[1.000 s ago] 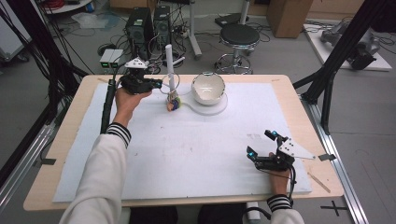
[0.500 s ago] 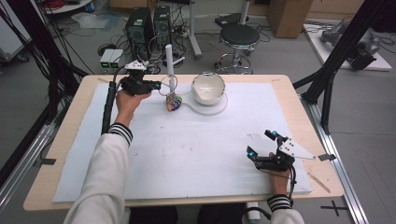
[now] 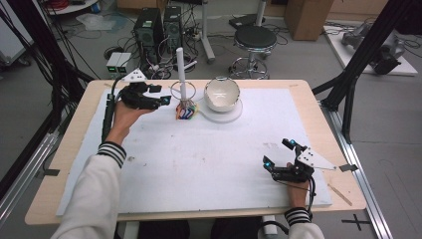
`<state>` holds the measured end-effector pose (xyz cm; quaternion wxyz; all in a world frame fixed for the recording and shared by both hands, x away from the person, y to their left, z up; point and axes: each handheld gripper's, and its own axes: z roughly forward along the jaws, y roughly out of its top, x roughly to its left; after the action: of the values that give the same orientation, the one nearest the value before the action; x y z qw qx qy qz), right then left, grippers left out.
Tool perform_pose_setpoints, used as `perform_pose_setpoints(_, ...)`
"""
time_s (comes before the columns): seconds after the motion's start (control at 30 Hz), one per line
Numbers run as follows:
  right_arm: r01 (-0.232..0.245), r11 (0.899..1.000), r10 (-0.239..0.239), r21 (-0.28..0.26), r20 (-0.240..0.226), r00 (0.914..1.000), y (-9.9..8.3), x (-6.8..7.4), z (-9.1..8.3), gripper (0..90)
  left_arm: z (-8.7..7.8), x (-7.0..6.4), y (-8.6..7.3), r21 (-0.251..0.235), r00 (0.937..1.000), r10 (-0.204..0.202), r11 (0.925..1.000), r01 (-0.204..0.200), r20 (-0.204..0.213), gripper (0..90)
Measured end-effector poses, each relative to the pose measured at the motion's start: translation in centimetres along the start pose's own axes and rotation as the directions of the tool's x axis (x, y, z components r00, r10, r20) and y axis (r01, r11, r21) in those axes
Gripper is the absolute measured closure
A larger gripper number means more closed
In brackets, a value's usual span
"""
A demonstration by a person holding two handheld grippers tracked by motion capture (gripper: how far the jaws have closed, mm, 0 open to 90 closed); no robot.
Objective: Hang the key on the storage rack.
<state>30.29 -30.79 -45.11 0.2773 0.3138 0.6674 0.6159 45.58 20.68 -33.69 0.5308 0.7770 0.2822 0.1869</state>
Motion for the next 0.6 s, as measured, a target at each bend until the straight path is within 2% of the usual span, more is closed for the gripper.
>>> perform_pose_setpoints(0.07, 0.001, 1.000, -0.001, 0.000, 0.001, 1.0000, 0.0, 0.0, 0.0, 1.0, -1.0, -0.2, -0.4, -0.011, 0.9995, -0.017, 0.9998, 0.017, 0.025, 22.4)
perform_pose_setpoints(0.1, 0.000, 1.000, 0.000, 0.000, 0.000, 1.0000, 0.0, 0.0, 0.0, 1.0, -1.6, -0.3, -0.6, -0.023, 0.9994, -0.012, 0.9997, 0.013, 0.033, 18.5)
perform_pose_setpoints(0.17, -0.002, 1.000, 0.002, 0.001, 0.001, 1.0000, 0.0, 0.0, 0.0, 1.0, -2.7, -0.8, -1.1, -0.044, 0.9994, 0.033, 0.9985, -0.033, 0.004, 10.0)
perform_pose_setpoints(0.2, -0.001, 1.000, 0.001, 0.002, 0.001, 1.0000, 0.0, 0.0, 0.0, 1.0, -3.4, -1.1, -1.4, -0.052, 0.9993, 0.039, 0.9979, -0.039, -0.001, 5.9)
perform_pose_setpoints(0.27, 0.001, 1.000, -0.001, 0.001, 0.002, 1.0000, 0.0, 0.0, 0.0, 1.0, -4.6, -1.5, -2.0, -0.075, 0.9978, 0.048, 0.9961, -0.045, 0.045, 5.6)
perform_pose_setpoints(0.33, 0.001, 1.000, -0.001, 0.001, 0.002, 1.0000, 0.0, 0.0, 0.0, 1.0, -5.9, -2.2, -2.9, -0.073, 0.9950, 0.067, 0.9954, -0.062, 0.074, 5.6)
perform_pose_setpoints(0.4, 0.004, 1.000, -0.004, 0.002, 0.003, 1.0000, 0.0, 0.0, 0.0, 1.0, -7.0, -3.0, -3.8, -0.047, 0.9919, 0.096, 0.9946, -0.093, 0.083, 5.6)
perform_pose_setpoints(0.47, 0.002, 1.000, -0.002, 0.003, 0.004, 1.0000, 0.0, 0.0, 0.0, 1.0, -7.8, -3.8, -4.6, -0.003, 0.9872, 0.138, 0.9904, -0.138, 0.080, 5.6)
perform_pose_setpoints(0.5, 0.006, 1.000, -0.006, 0.000, 0.006, 1.0000, 0.0, 0.0, 0.0, 1.0, -8.3, -4.1, -5.0, 0.003, 0.9861, 0.143, 0.9896, -0.144, 0.085, 5.4)
perform_pose_setpoints(0.57, 0.010, 1.000, -0.010, 0.000, 0.006, 0.9999, 0.0, 0.1, 0.0, 1.0, -9.1, -4.5, -5.7, -0.029, 0.9893, 0.114, 0.9933, -0.112, 0.092, 1.7)
perform_pose_setpoints(0.6, 0.014, 1.000, -0.014, 0.003, 0.007, 0.9999, 0.0, 0.1, 0.0, 1.0, -9.6, -4.8, -6.1, -0.053, 0.9903, 0.116, 0.9923, -0.112, 0.077, 1.7)
